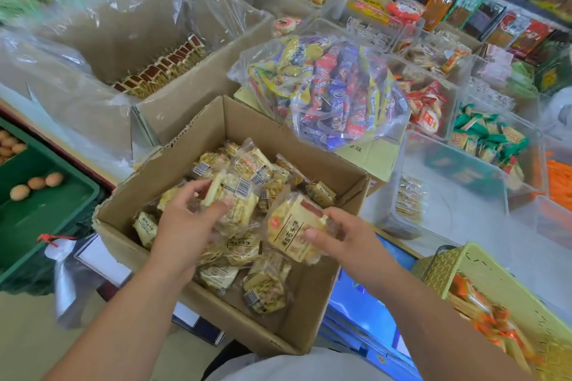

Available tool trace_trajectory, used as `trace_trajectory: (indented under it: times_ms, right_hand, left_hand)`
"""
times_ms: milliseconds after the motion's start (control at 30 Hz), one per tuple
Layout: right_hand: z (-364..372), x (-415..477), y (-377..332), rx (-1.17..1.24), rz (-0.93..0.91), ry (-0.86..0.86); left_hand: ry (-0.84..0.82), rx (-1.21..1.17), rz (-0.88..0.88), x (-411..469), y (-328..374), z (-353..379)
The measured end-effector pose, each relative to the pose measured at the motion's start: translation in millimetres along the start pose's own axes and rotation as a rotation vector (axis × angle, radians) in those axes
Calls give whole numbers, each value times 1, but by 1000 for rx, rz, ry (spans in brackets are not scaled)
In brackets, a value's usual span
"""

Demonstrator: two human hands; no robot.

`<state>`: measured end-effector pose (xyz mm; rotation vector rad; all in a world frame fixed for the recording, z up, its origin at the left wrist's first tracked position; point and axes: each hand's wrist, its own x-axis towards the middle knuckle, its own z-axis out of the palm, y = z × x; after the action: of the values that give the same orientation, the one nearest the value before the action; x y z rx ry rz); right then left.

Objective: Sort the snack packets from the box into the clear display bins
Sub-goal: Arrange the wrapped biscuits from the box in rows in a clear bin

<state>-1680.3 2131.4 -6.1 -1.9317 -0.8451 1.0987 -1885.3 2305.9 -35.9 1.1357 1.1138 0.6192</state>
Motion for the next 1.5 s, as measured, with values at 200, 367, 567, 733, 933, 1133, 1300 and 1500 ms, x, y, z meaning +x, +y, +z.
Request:
trace_trajectory:
  times_ms: [200, 367, 567, 733, 933, 1133, 1300, 1500]
  right_hand:
    - [-23, -22, 2, 432, -38, 66]
    - [-50, -29, 20, 388, -61, 139]
    - [-92, -31, 49, 109, -159, 305]
    - [-135, -27, 71, -65, -242, 295]
    - [-173, -25, 96, -69, -255, 157]
    - [-219, -17, 129, 292, -115, 220]
    - [-250, -12, 157, 471, -92, 407]
    - [-269, -12, 174, 60, -437, 625]
  left_hand:
    - [-65, -159, -54, -32, -6, 64]
    - [-75, -226, -72, -51, -8, 114]
    - [-60, -251, -90, -80, 0, 177]
    - [-84, -264, -62, -96, -6, 214]
    - [1, -85, -51, -95, -8, 256]
    - [46, -117, -122, -80, 0, 286]
    - [56, -83, -127, -63, 1, 309]
    - [-68, -25, -174, -46, -10, 348]
